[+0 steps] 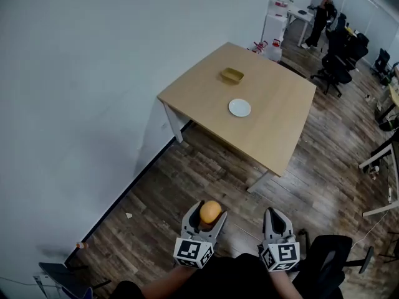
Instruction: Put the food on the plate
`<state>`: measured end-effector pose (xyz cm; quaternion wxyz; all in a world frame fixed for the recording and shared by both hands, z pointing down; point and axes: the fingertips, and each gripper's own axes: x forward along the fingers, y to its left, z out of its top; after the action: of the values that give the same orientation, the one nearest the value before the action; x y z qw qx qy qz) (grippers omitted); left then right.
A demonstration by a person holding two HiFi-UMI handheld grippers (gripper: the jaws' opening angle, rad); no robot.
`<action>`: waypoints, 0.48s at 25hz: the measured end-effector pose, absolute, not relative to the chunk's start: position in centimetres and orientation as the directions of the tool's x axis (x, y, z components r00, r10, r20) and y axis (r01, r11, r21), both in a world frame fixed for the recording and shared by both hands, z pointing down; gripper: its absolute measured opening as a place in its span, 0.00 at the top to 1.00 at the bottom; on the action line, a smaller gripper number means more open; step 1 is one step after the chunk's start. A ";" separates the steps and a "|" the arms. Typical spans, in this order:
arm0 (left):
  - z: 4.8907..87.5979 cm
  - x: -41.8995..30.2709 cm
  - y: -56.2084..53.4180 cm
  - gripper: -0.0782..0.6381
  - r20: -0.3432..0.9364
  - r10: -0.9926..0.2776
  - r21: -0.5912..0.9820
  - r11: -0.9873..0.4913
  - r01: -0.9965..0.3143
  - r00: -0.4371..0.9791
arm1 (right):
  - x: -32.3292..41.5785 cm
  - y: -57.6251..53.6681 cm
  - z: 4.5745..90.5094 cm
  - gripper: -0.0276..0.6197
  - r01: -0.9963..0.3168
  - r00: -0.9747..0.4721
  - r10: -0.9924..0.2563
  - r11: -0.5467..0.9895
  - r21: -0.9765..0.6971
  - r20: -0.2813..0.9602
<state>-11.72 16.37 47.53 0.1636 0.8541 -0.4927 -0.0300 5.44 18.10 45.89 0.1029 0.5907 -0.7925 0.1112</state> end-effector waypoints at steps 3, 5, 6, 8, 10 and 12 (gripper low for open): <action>48.2 -12.6 14.3 0.46 0.113 -0.843 0.305 -0.474 -0.826 0.525 | 3.8 16.9 46.1 0.86 -0.960 -0.276 -0.915 0.279 -0.033 0.295; 48.6 -13.2 13.3 0.45 0.112 -0.840 0.294 -0.482 -0.825 0.531 | 2.9 16.1 46.1 0.86 -0.955 -0.285 -0.913 0.295 -0.011 0.293; 48.9 -13.4 12.9 0.45 0.113 -0.840 0.288 -0.483 -0.827 0.530 | 2.6 15.6 45.9 0.86 -0.953 -0.289 -0.914 0.302 0.001 0.286; 49.1 -14.0 12.3 0.45 0.110 -0.844 0.295 -0.476 -0.829 0.524 | 2.3 14.6 45.4 0.86 -0.953 -0.291 -0.917 0.302 -0.002 0.273; 49.1 -14.5 11.6 0.45 0.105 -0.850 0.305 -0.466 -0.831 0.516 | 2.1 13.3 44.8 0.86 -0.956 -0.294 -0.920 0.290 -0.053 0.261; 48.9 -14.9 10.9 0.45 0.101 -0.853 0.307 -0.463 -0.832 0.512 | 1.7 12.0 44.2 0.86 -0.954 -0.300 -0.922 0.288 -0.085 0.246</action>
<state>-14.89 10.92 48.94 0.1603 0.8546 -0.4928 -0.0333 1.65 12.04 44.16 0.0745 0.5868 -0.7990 0.1080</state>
